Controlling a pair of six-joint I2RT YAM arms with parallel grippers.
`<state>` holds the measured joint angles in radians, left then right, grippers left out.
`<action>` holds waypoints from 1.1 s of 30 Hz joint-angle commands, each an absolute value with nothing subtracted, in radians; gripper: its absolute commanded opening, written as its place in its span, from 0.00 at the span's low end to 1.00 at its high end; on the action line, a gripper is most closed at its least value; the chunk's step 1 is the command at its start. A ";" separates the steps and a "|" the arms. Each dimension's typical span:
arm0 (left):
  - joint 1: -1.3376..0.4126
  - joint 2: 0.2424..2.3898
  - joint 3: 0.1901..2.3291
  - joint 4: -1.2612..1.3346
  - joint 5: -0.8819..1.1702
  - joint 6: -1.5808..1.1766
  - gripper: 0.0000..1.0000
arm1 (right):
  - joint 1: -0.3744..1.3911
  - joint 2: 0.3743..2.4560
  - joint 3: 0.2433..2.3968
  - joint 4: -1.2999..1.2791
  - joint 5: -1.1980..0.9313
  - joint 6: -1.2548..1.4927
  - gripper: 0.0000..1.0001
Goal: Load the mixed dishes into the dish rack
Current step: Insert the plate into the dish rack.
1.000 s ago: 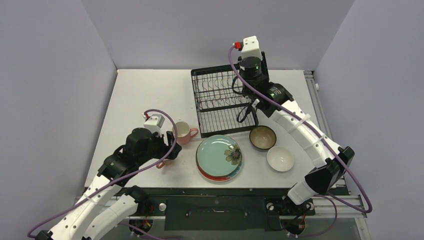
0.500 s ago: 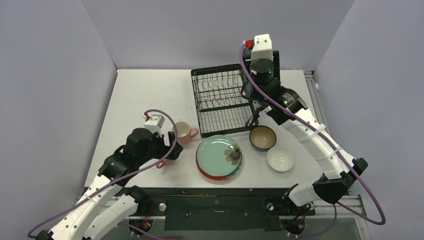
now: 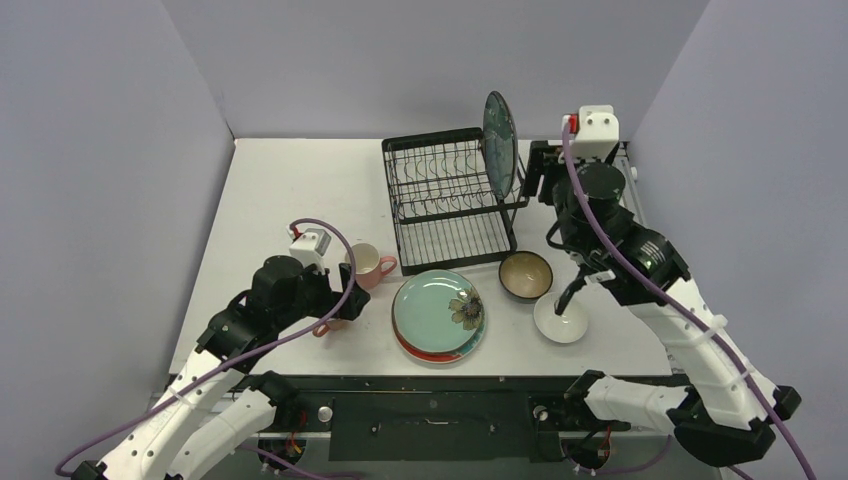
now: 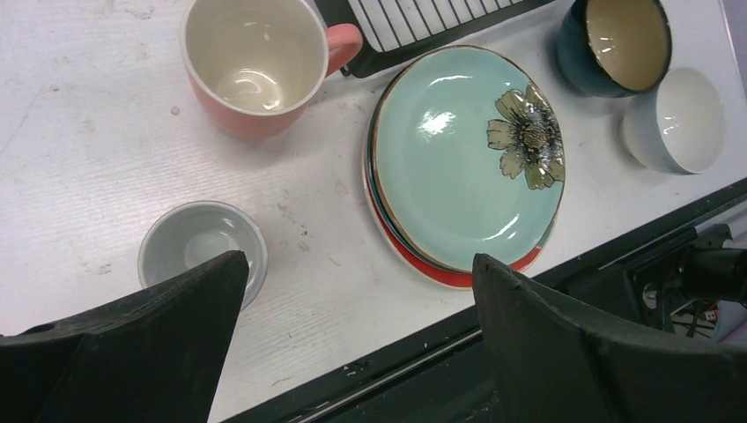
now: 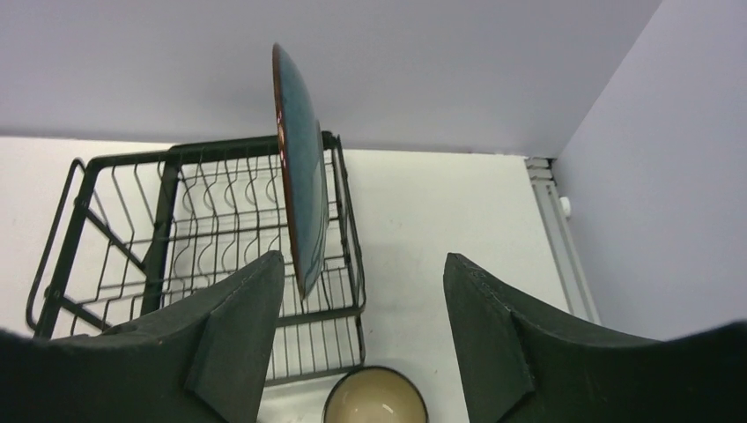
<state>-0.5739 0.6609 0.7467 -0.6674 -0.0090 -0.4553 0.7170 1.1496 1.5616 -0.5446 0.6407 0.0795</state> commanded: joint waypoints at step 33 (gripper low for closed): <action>-0.813 0.776 0.752 -0.587 -0.001 -0.676 0.83 | 0.790 0.811 1.004 -0.769 0.297 0.510 0.57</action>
